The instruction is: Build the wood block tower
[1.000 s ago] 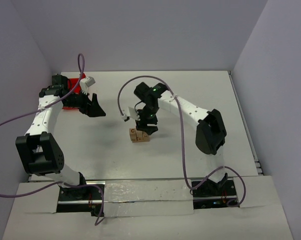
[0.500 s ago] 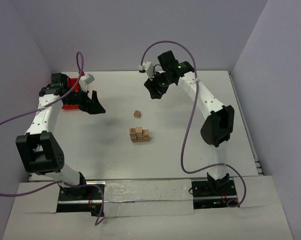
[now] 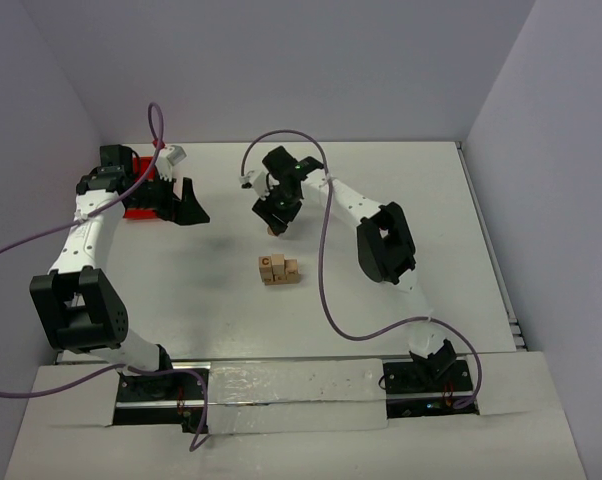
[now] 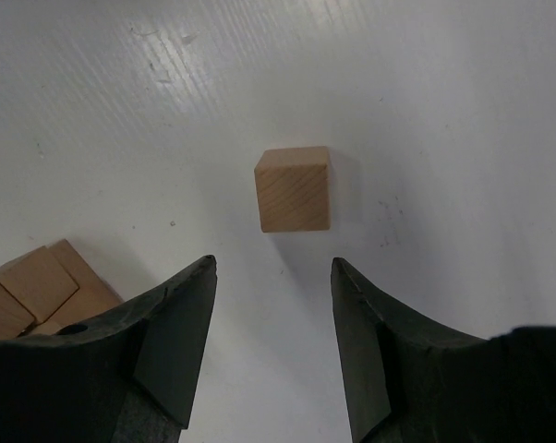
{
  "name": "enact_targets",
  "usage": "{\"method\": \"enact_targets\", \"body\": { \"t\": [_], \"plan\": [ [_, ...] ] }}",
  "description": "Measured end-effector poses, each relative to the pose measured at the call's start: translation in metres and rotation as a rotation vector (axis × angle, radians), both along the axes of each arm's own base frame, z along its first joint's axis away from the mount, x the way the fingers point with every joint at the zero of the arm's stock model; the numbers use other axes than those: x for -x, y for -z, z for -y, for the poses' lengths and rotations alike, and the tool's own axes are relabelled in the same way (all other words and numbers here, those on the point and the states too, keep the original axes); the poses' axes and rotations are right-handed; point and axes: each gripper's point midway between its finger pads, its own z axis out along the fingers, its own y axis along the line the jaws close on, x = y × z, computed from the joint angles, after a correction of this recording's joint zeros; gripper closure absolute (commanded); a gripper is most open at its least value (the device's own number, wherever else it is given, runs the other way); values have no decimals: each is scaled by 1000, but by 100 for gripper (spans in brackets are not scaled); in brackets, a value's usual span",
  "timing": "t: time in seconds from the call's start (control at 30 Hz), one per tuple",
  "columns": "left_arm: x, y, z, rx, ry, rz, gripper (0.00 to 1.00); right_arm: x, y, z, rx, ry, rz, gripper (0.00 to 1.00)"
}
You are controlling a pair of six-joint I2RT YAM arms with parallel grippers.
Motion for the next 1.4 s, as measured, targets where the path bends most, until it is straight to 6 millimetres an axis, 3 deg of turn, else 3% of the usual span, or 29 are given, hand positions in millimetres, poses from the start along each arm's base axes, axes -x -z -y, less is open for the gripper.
{"method": "enact_targets", "body": {
  "t": [0.43,0.83,0.97,1.13,1.4],
  "plan": [
    [0,0,0,6,-10,-9,1,-16,10,-2,15,16,52,39],
    [0,0,0,6,-9,-9,1,-15,28,-6,31,-20,46,39],
    [0,0,0,5,-8,-8,1,-15,27,-12,24,-41,60,51],
    [0,0,0,4,-8,-7,1,-15,27,-16,20,-82,81,73],
    [0,0,0,5,-7,-7,1,-11,27,-11,6,-145,85,89]
  ]
}}
